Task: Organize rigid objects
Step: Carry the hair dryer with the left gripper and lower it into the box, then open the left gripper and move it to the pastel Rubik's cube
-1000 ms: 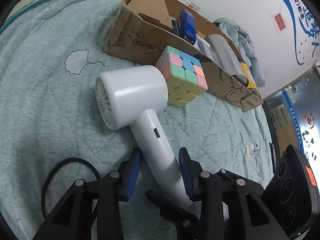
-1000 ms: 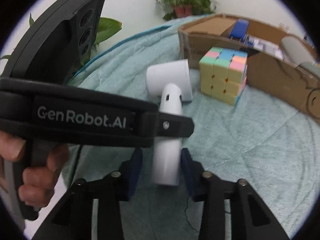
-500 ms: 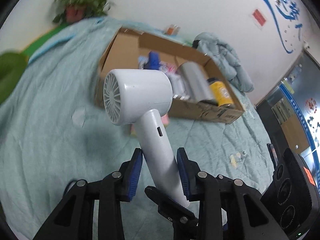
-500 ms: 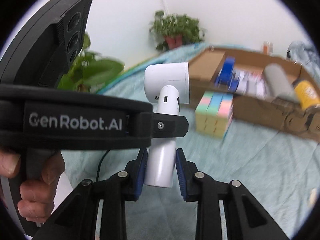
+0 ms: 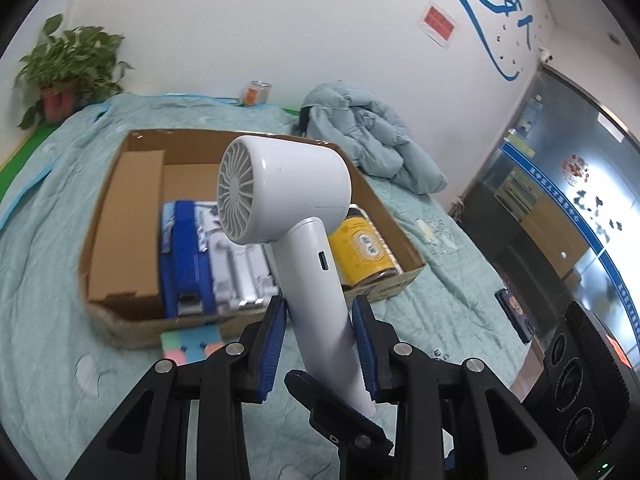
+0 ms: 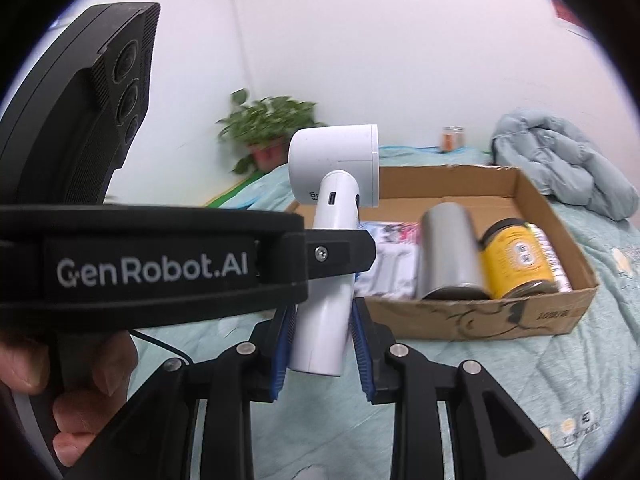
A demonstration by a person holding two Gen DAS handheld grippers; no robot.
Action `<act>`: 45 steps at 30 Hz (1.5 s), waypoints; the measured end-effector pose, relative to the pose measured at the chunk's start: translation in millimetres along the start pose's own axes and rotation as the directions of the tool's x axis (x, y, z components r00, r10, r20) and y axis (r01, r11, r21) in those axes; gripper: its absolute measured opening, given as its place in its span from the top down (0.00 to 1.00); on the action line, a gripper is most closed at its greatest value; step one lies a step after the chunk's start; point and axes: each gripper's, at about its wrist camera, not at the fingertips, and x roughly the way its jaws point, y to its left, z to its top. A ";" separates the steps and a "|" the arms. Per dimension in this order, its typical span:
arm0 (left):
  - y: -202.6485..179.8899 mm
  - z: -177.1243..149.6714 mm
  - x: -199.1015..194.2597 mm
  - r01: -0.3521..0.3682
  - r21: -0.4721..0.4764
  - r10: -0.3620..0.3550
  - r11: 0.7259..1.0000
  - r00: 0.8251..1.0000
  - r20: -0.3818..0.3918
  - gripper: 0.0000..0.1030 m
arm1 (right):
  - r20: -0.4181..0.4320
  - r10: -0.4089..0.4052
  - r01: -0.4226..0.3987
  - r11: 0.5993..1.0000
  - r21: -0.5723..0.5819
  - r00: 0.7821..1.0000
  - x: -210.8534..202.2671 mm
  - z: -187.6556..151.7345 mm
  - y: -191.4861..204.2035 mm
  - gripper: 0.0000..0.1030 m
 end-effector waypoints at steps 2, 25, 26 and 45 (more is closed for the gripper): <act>-3.1 10.7 9.2 0.014 0.024 -0.014 1.000 1.000 -0.003 0.70 | 0.010 -0.027 0.027 1.000 0.007 1.000 5.5 8.2 -5.8 0.74; 58.2 72.2 79.3 0.106 -0.081 -0.113 0.991 0.990 -0.084 0.70 | -0.025 -0.033 0.034 0.999 0.019 0.999 55.4 36.8 -37.1 0.73; 64.0 75.4 86.3 0.120 -0.098 -0.130 0.988 0.986 -0.102 0.69 | -0.031 -0.034 0.034 0.999 0.023 0.999 58.3 38.0 -39.6 0.73; 92.3 76.8 119.9 0.006 -0.122 -0.018 0.993 0.995 -0.099 0.07 | -0.085 -0.118 0.124 0.990 0.069 0.989 77.2 34.6 -60.0 0.25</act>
